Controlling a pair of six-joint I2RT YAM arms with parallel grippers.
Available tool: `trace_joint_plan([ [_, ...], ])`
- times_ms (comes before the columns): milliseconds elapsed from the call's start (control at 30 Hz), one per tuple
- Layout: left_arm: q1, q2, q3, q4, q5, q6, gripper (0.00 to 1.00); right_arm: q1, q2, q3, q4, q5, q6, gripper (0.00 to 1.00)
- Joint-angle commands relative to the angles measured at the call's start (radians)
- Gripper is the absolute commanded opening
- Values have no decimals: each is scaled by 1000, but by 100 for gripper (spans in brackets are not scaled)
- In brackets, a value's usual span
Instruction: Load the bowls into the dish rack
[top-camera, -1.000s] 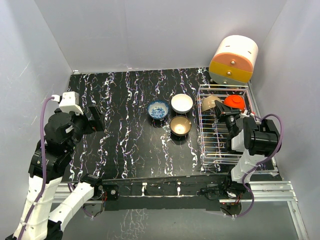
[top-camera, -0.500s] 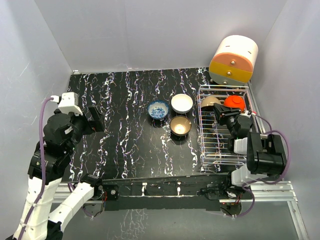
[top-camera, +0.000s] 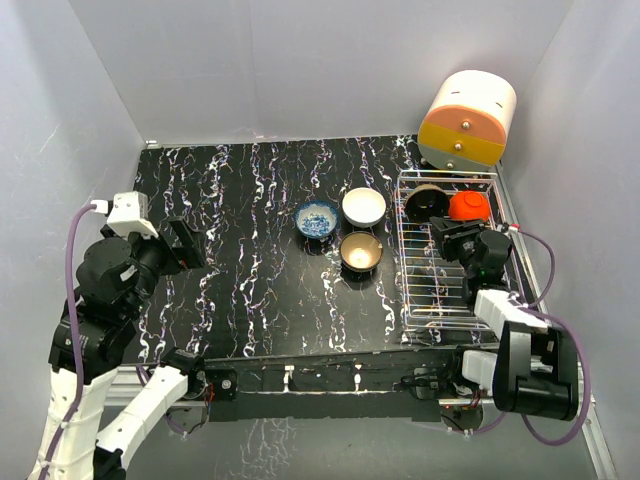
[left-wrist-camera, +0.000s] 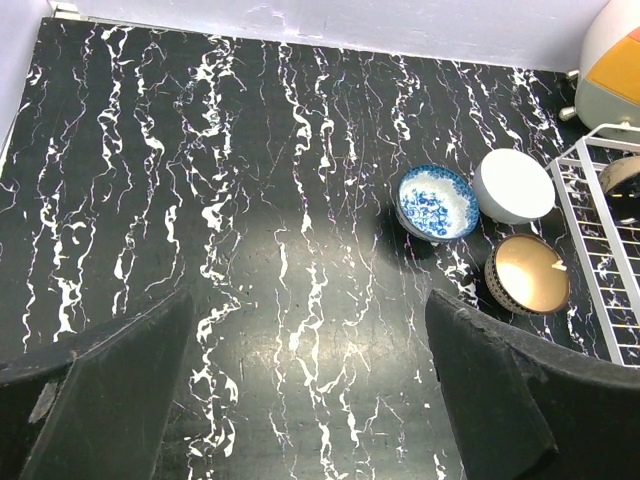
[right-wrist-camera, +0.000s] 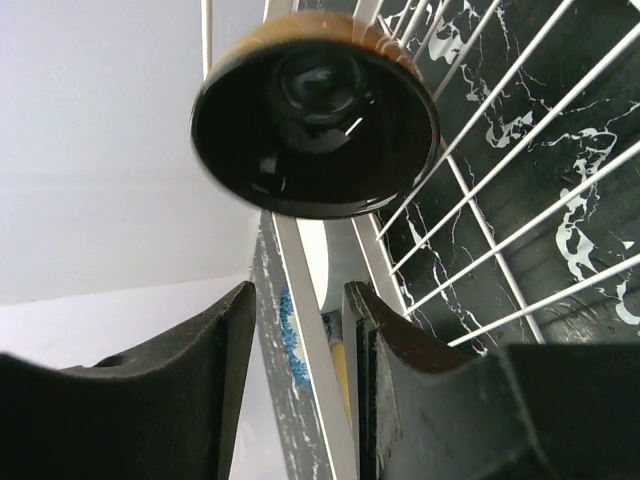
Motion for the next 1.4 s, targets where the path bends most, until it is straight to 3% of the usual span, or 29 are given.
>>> trace_joint_plan([
  [0,-3,-18,3,-16,8,-3,97,-6,-100,130,-184,36,-176,44],
  [300,-2,-23,-6,-5,14,-4,97,-6,-132,315,-393,18,-388,50],
  [633,-4,-11,-14,15,23,4,97,9,54,622,-709,-105,-796,55],
  [933,-3,0,-32,43,33,0,97,203,244,857,-890,81,-988,56],
  [1367,-4,-6,-36,27,1,12,97,303,348,870,-823,383,-975,56],
])
